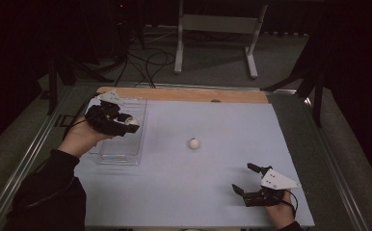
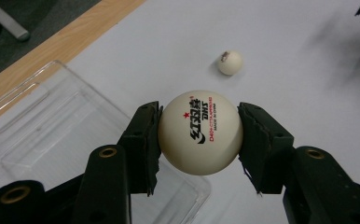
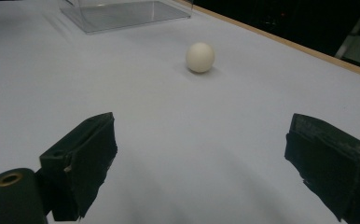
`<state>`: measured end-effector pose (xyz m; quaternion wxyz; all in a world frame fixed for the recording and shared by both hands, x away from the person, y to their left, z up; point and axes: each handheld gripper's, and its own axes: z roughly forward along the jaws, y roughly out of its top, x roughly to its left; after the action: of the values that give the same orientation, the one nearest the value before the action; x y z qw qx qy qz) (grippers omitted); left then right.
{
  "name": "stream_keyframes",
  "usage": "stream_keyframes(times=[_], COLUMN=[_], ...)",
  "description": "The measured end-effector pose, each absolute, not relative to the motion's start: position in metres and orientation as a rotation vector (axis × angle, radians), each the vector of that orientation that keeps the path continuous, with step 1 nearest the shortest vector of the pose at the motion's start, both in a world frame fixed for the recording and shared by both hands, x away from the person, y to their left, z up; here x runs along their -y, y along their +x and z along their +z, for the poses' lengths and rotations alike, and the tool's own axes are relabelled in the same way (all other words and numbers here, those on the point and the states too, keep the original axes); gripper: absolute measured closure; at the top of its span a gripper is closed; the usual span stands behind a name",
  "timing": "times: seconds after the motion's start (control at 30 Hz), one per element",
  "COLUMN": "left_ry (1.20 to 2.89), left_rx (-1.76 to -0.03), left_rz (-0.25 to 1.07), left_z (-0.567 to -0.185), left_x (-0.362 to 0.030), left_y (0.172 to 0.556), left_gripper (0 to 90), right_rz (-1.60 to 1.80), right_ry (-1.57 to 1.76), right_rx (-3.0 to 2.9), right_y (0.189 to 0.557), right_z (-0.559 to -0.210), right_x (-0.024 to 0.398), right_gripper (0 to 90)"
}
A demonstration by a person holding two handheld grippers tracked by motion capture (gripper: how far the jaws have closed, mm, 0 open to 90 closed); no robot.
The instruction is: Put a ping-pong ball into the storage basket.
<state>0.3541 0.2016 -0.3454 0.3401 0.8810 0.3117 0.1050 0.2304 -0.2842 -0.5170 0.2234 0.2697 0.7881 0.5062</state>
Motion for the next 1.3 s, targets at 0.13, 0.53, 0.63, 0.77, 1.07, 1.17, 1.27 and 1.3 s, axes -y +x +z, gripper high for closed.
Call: stream_keyframes(times=[0.13,0.53,0.63,0.77,1.07,1.17,1.27,1.3], left_ry=[2.272,2.216,2.213,2.211,2.217,2.216,2.210,2.212], left_rx=[-0.855,-0.974,-0.990,-0.998,-1.037,-1.048,-1.061,-1.067], left_rz=[0.288,0.319,0.326,0.322,0.306,0.298,0.297,0.300], left_z=[-0.345,-0.368,-0.375,-0.383,-0.403,-0.408,-0.413,-0.414], left_x=[-0.207,-0.217,-0.217,-0.216,-0.213,-0.212,-0.210,-0.210], left_y=[0.357,0.366,0.367,0.368,0.373,0.374,0.375,0.375], left_gripper=[52.2,52.2,52.2,52.1,52.1,52.1,52.1,52.1], right_rz=[1.396,1.393,1.394,1.392,1.391,1.393,1.391,1.391], right_ry=[0.744,0.743,0.743,0.744,0.741,0.743,0.742,0.742], right_rx=[-2.176,-2.181,-2.183,-2.188,-2.189,-2.190,-2.190,-2.186], right_y=[0.230,0.231,0.230,0.230,0.230,0.230,0.230,0.230], right_z=[-0.517,-0.517,-0.517,-0.518,-0.517,-0.518,-0.518,-0.517], right_x=[0.284,0.284,0.284,0.284,0.284,0.284,0.284,0.284], right_gripper=[8.9,8.9,8.9,8.9,8.9,9.4,10.1,10.1])
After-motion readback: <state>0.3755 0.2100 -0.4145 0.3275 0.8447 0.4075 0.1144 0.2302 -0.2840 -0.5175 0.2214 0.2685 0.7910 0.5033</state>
